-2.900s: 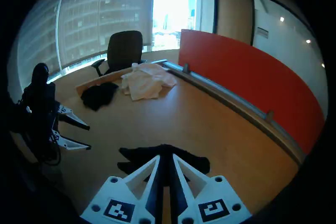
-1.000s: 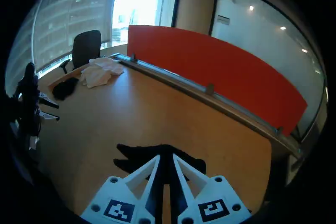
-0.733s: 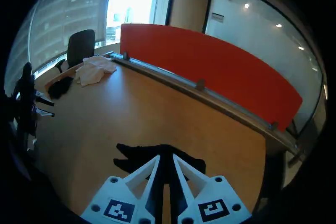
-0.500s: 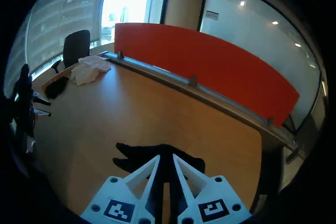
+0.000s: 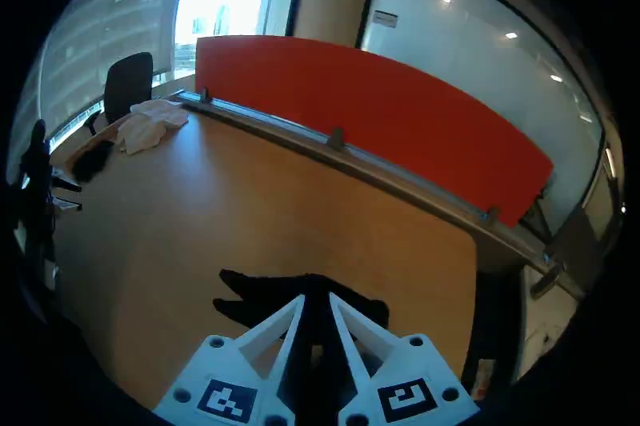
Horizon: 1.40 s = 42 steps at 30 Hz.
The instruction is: Fold towel
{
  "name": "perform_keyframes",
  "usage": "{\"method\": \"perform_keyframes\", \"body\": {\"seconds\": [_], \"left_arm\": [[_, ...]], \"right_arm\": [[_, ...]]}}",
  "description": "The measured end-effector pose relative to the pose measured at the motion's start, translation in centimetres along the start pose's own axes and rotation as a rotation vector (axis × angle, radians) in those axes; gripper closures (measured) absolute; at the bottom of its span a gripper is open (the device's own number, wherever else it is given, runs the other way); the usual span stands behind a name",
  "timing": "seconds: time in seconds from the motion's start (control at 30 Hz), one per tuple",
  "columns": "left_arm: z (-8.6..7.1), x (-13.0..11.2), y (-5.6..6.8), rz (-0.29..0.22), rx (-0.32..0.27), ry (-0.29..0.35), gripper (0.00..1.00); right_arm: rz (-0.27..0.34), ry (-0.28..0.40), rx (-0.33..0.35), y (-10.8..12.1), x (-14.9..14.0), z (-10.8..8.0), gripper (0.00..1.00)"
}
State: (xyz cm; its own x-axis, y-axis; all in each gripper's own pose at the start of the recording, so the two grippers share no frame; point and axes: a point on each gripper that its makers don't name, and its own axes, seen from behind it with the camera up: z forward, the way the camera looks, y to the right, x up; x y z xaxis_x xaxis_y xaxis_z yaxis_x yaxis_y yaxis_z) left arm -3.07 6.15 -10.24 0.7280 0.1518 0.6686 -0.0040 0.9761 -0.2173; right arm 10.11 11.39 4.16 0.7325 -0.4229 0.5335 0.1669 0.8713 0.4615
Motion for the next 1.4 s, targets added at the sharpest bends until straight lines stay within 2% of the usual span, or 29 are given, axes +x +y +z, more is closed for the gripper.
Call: {"method": "perform_keyframes", "body": {"seconds": [0.6, 1.1, 1.4], "left_arm": [[0.1, 0.7, 0.2, 0.020, 0.002, 0.000, 0.05], [0.3, 1.1, 1.0, 0.032, -0.006, 0.000, 0.05], [0.1, 1.1, 1.2, 0.040, -0.009, -0.003, 0.05]], "right_arm": [[0.041, -0.036, -0.078, 6.4, -1.9, -1.5, 0.95], [0.052, -0.062, -0.095, 7.6, -3.9, -2.8, 0.95], [0.061, -0.110, -0.111, 8.4, -7.3, -4.3, 0.95]]}}
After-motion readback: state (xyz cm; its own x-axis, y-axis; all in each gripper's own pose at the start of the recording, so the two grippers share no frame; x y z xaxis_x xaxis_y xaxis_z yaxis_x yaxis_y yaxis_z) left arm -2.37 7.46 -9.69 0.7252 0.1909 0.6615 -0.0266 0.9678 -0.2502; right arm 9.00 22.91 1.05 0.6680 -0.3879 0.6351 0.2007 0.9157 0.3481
